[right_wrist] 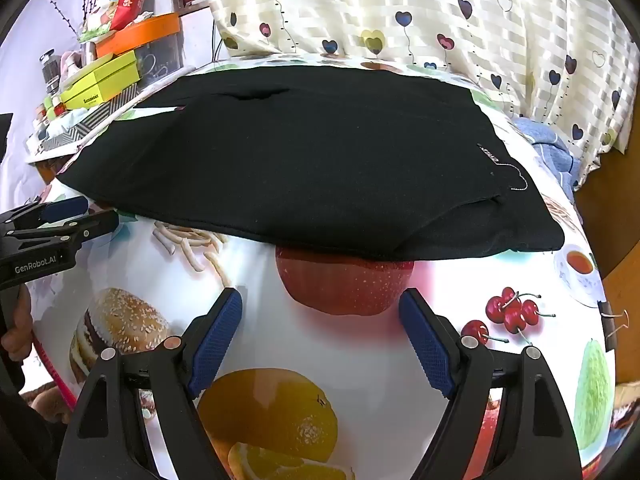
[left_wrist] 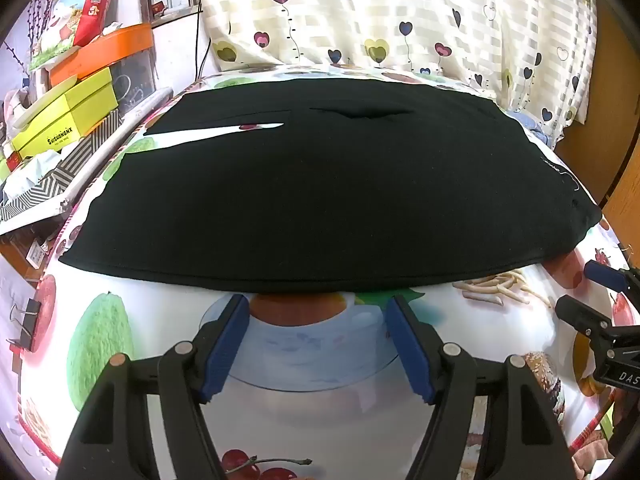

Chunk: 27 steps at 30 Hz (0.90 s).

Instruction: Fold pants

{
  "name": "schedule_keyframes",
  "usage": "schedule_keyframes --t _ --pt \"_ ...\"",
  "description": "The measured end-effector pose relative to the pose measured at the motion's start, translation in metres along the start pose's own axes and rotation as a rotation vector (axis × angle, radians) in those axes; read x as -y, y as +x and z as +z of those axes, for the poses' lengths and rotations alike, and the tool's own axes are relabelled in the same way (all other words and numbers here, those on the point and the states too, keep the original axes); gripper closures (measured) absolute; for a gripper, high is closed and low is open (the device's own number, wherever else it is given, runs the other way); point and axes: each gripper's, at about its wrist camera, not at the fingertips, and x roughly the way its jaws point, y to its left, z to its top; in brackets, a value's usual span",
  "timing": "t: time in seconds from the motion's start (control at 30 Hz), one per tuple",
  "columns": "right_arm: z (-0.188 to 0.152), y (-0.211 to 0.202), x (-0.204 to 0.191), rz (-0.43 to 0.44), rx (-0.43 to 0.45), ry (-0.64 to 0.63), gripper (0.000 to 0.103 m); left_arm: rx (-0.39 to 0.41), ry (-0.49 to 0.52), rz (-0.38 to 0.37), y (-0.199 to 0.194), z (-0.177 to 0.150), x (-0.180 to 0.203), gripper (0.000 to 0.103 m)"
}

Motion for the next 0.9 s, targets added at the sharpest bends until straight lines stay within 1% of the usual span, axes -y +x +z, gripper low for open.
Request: schedule_keyframes --t 0.9 --pt "0.0008 0.0001 0.0007 -0.004 -0.003 -0.003 0.022 -0.009 -0.002 0.003 -0.0003 -0.0003 -0.0021 0.03"
